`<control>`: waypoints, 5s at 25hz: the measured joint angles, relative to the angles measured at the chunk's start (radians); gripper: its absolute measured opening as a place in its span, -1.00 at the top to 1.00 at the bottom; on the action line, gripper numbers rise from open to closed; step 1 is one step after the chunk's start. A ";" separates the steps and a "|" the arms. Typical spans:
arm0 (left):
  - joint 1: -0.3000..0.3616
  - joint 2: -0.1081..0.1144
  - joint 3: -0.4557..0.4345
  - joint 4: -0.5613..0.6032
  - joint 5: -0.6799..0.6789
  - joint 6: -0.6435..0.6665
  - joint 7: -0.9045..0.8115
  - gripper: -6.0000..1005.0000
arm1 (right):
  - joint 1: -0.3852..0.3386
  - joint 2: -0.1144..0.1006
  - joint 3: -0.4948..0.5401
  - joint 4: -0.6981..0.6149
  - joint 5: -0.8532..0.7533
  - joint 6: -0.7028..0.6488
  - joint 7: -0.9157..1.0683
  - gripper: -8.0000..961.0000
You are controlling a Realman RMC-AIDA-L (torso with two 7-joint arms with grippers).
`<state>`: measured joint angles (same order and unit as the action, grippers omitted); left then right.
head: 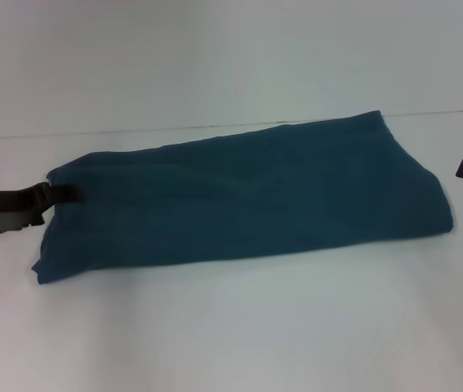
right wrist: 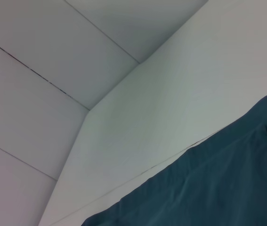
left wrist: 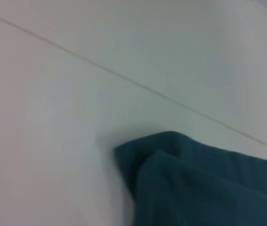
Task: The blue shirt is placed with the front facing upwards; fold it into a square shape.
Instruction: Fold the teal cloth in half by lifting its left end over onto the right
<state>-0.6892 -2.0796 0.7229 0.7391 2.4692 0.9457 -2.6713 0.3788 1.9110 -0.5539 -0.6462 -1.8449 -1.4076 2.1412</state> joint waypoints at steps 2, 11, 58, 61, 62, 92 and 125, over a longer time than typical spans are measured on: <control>-0.010 0.000 0.002 0.000 0.040 -0.005 -0.040 -0.74 | 0.002 0.000 0.000 0.001 -0.005 0.000 0.001 -0.66; -0.027 -0.010 0.003 -0.037 0.051 -0.069 -0.056 -0.74 | 0.005 0.002 0.000 0.007 -0.011 0.003 0.001 -0.66; -0.039 -0.033 0.047 -0.108 0.063 -0.169 0.057 -0.73 | -0.001 0.000 0.000 0.010 -0.011 0.013 0.000 -0.66; -0.043 -0.042 0.052 -0.097 0.055 -0.142 0.057 -0.73 | -0.001 0.000 0.000 0.010 -0.011 0.013 0.000 -0.66; -0.044 -0.046 0.052 -0.091 0.052 -0.134 0.057 -0.73 | -0.001 0.000 0.001 0.010 -0.011 0.013 0.000 -0.66; -0.051 -0.036 0.055 -0.030 -0.059 0.004 0.099 0.49 | 0.003 0.000 0.008 0.011 -0.011 0.014 0.002 -0.66; 0.021 0.021 -0.166 0.110 0.200 0.098 0.030 0.91 | 0.007 0.003 0.006 0.020 -0.011 0.027 0.011 -0.66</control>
<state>-0.6687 -2.0584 0.5566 0.8490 2.6689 1.0442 -2.6414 0.3862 1.9135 -0.5478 -0.6262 -1.8561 -1.3803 2.1522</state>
